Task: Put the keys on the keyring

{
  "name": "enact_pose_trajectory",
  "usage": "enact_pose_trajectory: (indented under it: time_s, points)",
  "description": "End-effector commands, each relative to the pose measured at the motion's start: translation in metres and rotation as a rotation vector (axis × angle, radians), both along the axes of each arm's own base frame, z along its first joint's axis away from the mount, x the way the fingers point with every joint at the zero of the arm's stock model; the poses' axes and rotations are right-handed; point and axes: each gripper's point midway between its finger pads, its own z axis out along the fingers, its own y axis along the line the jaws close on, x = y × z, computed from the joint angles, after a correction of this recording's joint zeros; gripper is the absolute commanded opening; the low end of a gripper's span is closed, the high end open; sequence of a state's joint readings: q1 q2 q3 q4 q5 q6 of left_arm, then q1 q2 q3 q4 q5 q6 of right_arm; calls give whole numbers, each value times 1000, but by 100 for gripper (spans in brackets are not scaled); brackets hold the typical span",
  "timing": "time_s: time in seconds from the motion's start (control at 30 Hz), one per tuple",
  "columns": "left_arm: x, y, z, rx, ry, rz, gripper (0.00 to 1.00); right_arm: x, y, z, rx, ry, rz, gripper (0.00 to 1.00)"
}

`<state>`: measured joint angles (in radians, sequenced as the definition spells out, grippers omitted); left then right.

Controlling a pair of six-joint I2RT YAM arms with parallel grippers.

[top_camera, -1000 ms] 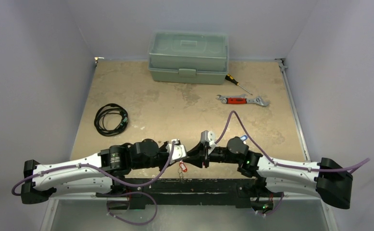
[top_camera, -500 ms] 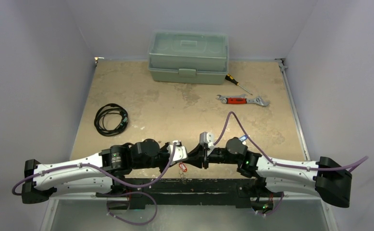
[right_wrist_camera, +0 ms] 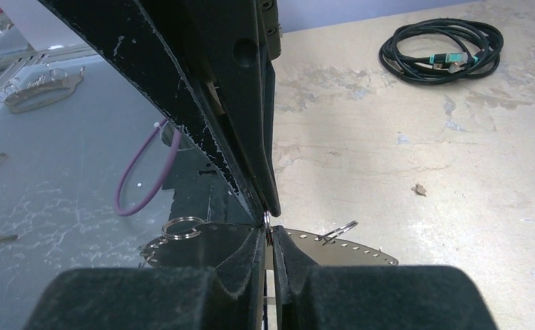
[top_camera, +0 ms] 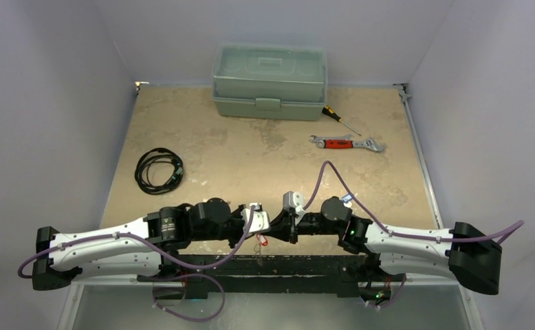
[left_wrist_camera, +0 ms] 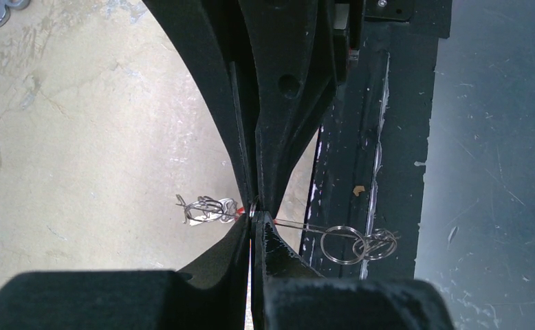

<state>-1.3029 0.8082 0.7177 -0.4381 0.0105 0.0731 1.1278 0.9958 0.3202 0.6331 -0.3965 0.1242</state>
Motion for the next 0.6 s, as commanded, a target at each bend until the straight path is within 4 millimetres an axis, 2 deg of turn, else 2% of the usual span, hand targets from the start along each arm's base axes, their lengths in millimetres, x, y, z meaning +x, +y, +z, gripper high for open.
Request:
enact_pose_trajectory:
  time_s: [0.0,0.17,0.3,0.33,0.47,0.5,0.57]
  points:
    - [-2,-16,35,-105,-32,-44,0,-4,6,28,92,-59,31,7]
    - [-1,-15,34,-99,-35,-41,0,-5,6,29,103,-59,32,0]
    - [0,-14,37,-110,-38,-27,0,-4,4,32,105,-55,16,0]
    - [2,-13,38,-116,-40,-13,4,-3,4,33,103,-56,12,0]
    - [8,-9,50,-171,-47,41,47,-1,-2,40,120,-79,-8,0]
    - [8,-8,53,-190,-49,42,60,-1,-3,42,127,-84,-12,0]
    - [7,-7,59,-228,-55,42,72,-2,-6,47,145,-89,-15,0]
